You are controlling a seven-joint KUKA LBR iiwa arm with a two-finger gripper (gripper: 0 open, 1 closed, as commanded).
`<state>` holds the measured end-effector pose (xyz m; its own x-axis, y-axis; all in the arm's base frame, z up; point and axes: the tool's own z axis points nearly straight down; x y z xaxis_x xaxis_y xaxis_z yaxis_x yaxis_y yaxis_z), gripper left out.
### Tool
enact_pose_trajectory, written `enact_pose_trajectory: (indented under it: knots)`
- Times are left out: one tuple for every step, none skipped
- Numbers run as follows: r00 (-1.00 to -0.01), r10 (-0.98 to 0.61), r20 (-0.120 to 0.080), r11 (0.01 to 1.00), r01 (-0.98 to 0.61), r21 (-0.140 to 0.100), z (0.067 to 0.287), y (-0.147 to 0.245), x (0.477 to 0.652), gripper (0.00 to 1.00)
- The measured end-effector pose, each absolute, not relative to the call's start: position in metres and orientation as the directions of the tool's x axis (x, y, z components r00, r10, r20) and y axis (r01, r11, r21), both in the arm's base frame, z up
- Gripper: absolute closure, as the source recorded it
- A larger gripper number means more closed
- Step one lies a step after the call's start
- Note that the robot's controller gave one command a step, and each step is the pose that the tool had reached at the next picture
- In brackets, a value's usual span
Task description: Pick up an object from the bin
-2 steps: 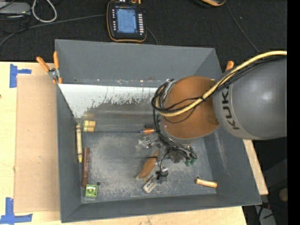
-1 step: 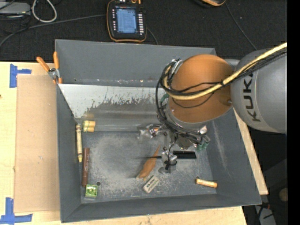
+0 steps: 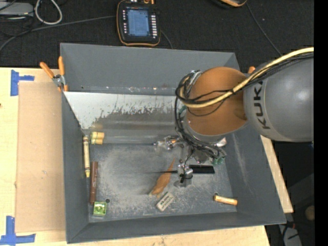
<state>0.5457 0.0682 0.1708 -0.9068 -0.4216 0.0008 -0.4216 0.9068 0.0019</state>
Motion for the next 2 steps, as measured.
enact_pose_trajectory:
  knots:
    - [-0.884, -0.468, 0.002, 0.884, -0.468, 0.006, 0.192, 0.072, 0.530, 0.00]
    - [-0.914, -0.405, 0.002, 0.914, -0.405, 0.003, 0.135, 0.010, 0.522, 0.00]
